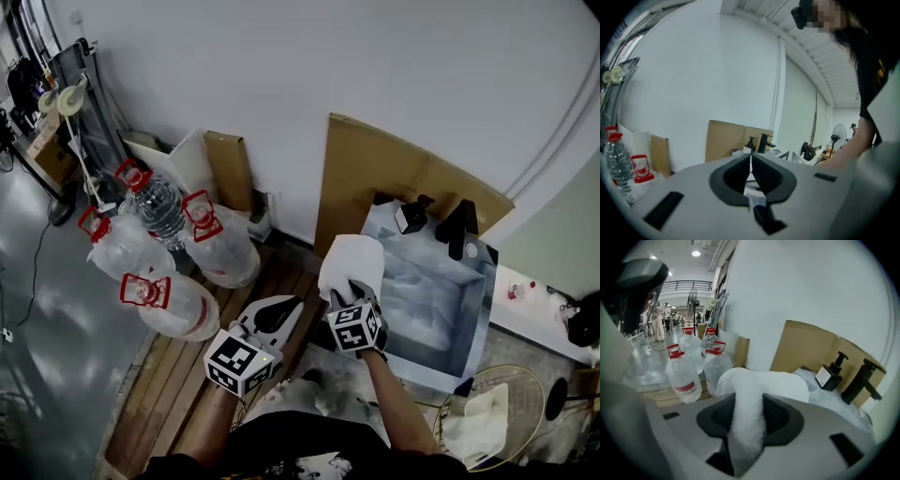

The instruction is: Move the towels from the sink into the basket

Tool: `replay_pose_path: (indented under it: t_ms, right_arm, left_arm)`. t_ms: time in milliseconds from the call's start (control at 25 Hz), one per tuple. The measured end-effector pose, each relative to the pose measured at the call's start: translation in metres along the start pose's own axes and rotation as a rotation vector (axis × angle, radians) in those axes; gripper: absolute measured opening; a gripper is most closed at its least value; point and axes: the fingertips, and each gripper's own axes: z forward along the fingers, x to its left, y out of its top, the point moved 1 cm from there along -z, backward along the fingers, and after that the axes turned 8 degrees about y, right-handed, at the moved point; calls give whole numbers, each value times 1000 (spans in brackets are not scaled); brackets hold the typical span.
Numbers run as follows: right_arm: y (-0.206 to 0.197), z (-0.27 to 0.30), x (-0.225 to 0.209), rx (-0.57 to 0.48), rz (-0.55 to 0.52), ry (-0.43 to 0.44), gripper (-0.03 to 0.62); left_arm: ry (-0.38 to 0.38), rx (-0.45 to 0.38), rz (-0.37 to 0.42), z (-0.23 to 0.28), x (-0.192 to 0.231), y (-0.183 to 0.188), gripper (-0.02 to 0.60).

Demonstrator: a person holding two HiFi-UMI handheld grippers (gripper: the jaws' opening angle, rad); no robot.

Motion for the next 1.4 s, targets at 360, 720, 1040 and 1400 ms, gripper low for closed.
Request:
replay_pose_path:
  t_ms: [360,720,1040,1400]
  right_arm:
    - [17,-65,-34,-209,339,19,104]
    - [13,-157,-60,-374,440,23,103]
    - [-23,-260,-101,-506,543,-71,101]
    - [-112,-385,-155,-561,600,-265,101]
  left_arm:
    - [-42,-10,12,11,-11,6,14]
    - [-198,-16,56,54,-69,21,14]
    - [-349,-36,101,83,-157,36,14]
    - [-560,-20,147,114,-304,31,14]
